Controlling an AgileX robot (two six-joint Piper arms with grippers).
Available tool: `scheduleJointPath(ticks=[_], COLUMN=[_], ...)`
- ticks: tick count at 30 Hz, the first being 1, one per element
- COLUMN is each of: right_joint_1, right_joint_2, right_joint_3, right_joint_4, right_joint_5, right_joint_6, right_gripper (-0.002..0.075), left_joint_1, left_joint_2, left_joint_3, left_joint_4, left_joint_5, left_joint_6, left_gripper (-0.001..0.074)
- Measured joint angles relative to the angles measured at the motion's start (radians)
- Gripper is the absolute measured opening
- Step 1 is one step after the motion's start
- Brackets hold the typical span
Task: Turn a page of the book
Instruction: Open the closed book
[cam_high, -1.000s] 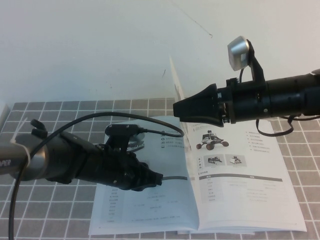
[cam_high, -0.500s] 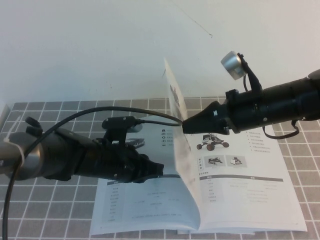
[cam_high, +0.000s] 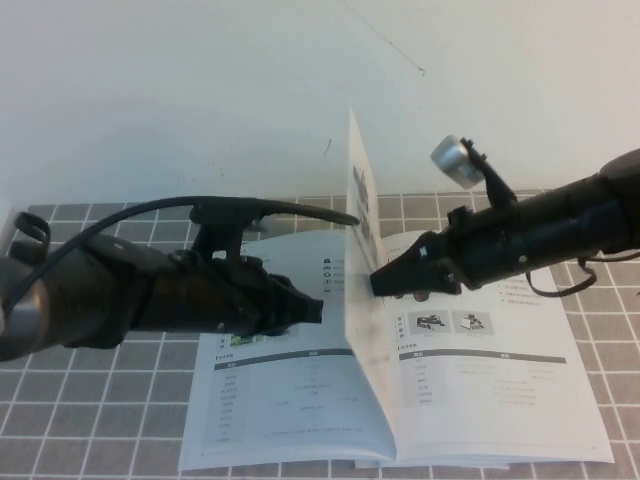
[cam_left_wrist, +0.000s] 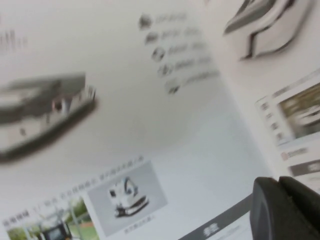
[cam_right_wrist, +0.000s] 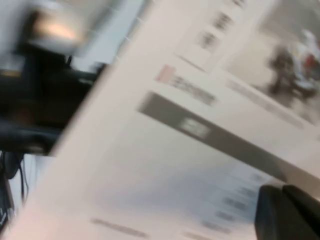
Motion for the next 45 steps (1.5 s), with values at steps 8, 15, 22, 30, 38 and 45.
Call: scheduleJointPath(ticks=[8, 15, 22, 30, 38, 45], right_joint_1=[0.064, 0.133, 0.161, 0.161, 0.154, 0.072], right_joint_2=[0.089, 0.131, 0.197, 0.232, 0.096, -0.094], right_joint_3=[0.0, 0.0, 0.0, -0.008, -0.006, -0.006], right_joint_4=[-0.007, -0.013, -0.013, 0.008, 0.024, -0.154], right_joint_5=[-0.04, -0.153, -0.21, -0.191, -0.136, -0.122], right_joint_6=[0.007, 0.007, 0.007, 0.009, -0.049, 0.047], right_gripper=[0.0, 0.0, 0.0, 0.0, 0.0, 0.0], left_joint_1=[0.05, 0.132, 0.136, 0.136, 0.136, 0.136], left_joint_2=[-0.218, -0.398, -0.44, -0.44, -0.44, -0.385], left_joint_3=[0.0, 0.009, 0.009, 0.009, 0.011, 0.011], left_joint_4=[0.25, 0.435, 0.446, 0.439, 0.358, 0.279], left_joint_5=[-0.015, 0.052, 0.139, 0.156, 0.161, 0.194], left_joint_6=[-0.184, -0.325, -0.346, -0.347, -0.34, -0.304], left_gripper=[-0.0004, -0.0004, -0.0004, -0.0004, -0.0004, -0.0004])
